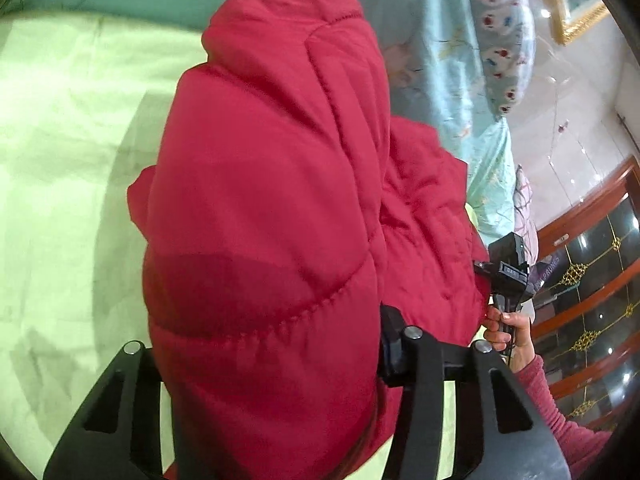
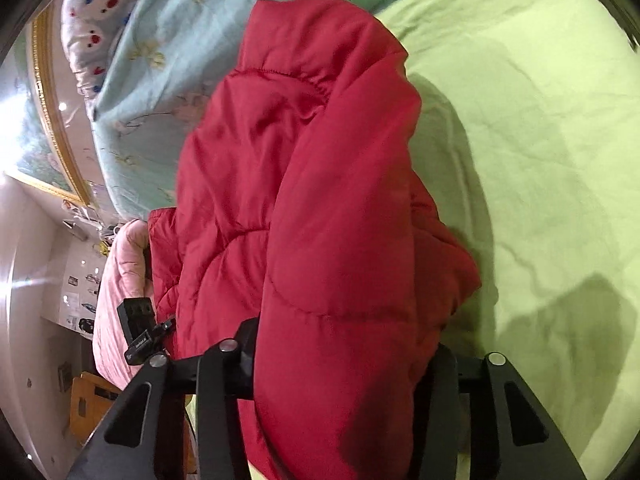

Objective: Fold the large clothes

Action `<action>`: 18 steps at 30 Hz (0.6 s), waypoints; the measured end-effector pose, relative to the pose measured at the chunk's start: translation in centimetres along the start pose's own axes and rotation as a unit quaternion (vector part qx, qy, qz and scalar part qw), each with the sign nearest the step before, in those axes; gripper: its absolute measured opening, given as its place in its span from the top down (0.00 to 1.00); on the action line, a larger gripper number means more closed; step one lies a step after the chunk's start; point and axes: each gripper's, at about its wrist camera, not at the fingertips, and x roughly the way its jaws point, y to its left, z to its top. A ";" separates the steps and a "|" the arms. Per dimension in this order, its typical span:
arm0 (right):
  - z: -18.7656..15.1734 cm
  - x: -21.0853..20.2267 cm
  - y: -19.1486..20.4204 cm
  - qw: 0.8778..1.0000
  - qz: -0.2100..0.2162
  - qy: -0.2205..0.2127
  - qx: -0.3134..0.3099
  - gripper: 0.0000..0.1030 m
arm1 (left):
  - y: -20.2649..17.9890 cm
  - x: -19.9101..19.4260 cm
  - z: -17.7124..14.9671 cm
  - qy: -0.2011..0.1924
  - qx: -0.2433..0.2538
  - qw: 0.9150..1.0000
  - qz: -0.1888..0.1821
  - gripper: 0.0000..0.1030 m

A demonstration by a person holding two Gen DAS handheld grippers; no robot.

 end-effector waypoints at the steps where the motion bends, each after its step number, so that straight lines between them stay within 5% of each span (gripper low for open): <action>1: -0.2 -0.2 0.4 1.000 0.003 -0.002 -0.002 0.57 | -0.4 -0.4 -0.1 -0.003 0.003 1.000 -0.001 0.54; 18: -10.5 -4.9 5.8 0.998 0.024 0.015 -0.049 0.60 | -4.0 -7.5 -9.4 -0.010 0.008 1.000 -0.007 0.54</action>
